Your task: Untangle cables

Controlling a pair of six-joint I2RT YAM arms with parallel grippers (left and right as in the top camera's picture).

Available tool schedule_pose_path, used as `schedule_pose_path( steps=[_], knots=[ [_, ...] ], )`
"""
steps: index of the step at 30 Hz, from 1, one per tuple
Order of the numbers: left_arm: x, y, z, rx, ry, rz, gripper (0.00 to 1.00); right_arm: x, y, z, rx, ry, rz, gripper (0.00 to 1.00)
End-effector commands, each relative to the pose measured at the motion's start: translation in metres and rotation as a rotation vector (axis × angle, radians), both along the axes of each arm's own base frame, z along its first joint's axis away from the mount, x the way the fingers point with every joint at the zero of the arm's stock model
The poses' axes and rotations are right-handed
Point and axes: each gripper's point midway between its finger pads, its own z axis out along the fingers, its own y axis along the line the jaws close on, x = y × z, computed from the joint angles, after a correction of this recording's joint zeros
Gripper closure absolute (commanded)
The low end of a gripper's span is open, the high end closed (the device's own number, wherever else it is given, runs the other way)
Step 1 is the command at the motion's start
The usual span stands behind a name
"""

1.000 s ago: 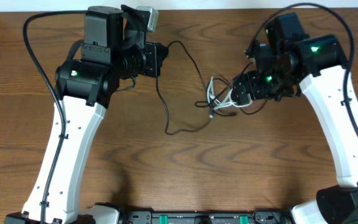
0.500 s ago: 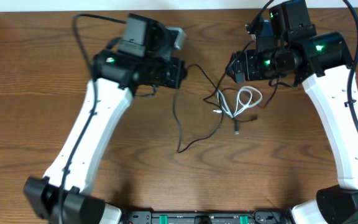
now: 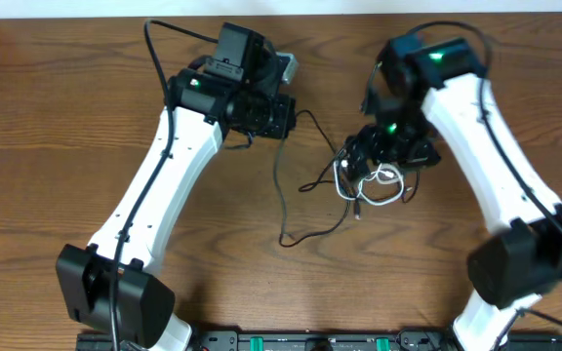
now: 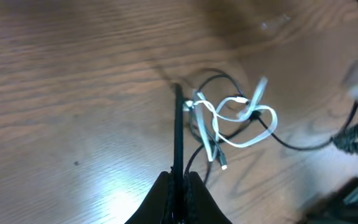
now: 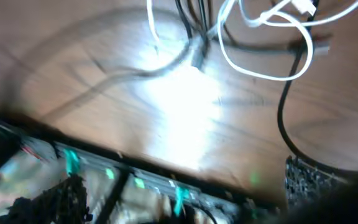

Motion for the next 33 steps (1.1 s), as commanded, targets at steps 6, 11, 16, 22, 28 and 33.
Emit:
schedule_pose_path(
  steps=[6, 11, 16, 22, 28, 33],
  knots=[
    [0.004, 0.018, -0.004, 0.075, -0.012, 0.046, 0.92, -0.016, 0.023, -0.016, 0.043, 0.05, 0.271, 0.01],
    [0.009, 0.031, -0.008, 0.146, -0.032, 0.082, 0.91, -0.03, 0.05, -0.01, 0.196, 0.067, 0.376, 0.01],
    [0.01, 0.039, -0.01, 0.16, -0.022, 0.098, 0.83, -0.039, 0.052, -0.016, 0.166, 0.08, 0.428, 0.01],
    [-0.028, -0.005, 0.02, -0.2, 0.035, -0.222, 0.54, -0.029, 0.045, -0.021, 0.125, 0.062, 0.369, 0.01],
    [-0.041, -0.01, 0.046, -0.291, -0.027, -0.313, 0.33, -0.01, 0.033, -0.024, 0.127, 0.025, 0.292, 0.01],
    [-0.047, -0.013, 0.051, -0.247, -0.063, -0.324, 0.33, 0.006, 0.03, -0.021, 0.209, 0.001, 0.214, 0.01]
  ],
)
